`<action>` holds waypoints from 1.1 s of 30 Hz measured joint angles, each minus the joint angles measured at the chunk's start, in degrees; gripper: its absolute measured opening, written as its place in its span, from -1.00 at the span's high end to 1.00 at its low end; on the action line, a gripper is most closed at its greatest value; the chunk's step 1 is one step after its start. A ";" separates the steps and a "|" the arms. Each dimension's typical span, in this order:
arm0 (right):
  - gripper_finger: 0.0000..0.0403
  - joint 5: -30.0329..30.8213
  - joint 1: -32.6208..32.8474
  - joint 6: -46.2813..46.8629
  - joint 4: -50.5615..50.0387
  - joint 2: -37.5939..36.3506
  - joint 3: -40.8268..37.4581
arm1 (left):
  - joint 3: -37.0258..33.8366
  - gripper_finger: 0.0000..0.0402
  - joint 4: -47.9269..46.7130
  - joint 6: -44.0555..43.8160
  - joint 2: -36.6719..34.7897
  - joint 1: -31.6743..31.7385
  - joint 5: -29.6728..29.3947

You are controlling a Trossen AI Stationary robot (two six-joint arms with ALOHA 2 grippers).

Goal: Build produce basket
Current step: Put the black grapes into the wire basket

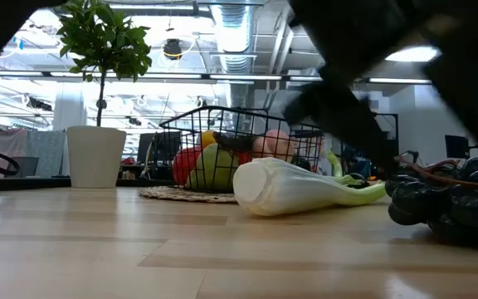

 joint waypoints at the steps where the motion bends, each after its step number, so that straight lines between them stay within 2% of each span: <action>1: -0.52 0.00 0.00 -0.02 0.01 0.00 0.00 | 0.00 -0.58 2.14 -0.95 1.13 -0.05 0.40; 5: -0.52 -0.03 0.04 -0.03 0.64 0.00 0.00 | 0.04 -0.67 7.61 -4.30 4.41 -0.24 3.46; 6: -0.52 -0.06 0.11 -0.04 0.95 0.00 0.00 | 0.00 -0.67 6.54 -5.38 4.59 -0.24 4.32; 10: -0.52 -0.05 0.46 -0.07 1.39 0.00 0.00 | 0.34 -0.56 6.72 -10.10 5.54 0.55 7.92; 13: -0.52 -0.07 0.45 -0.13 1.49 0.12 0.00 | 0.35 -0.33 5.84 -12.55 5.58 1.07 9.89; 20: -0.52 -0.07 0.44 -0.20 1.97 0.39 0.00 | 1.01 0.45 4.75 -15.70 5.85 1.68 11.25; 23: -0.52 -0.07 0.44 -0.20 2.19 0.42 0.00 | 1.01 0.68 4.95 -16.14 5.89 1.75 12.35; 28: -0.52 -0.08 0.44 -0.20 2.27 0.42 0.00 | 4.89 0.73 2.69 -16.28 6.02 2.01 18.49; 30: -0.52 -0.09 0.44 -0.19 2.43 0.42 0.00 | 6.82 0.69 1.91 -15.52 4.99 1.94 18.81; 33: -0.52 -0.10 0.46 -0.17 2.44 0.44 0.00 | 5.72 0.62 -0.29 -14.23 -0.09 2.51 18.35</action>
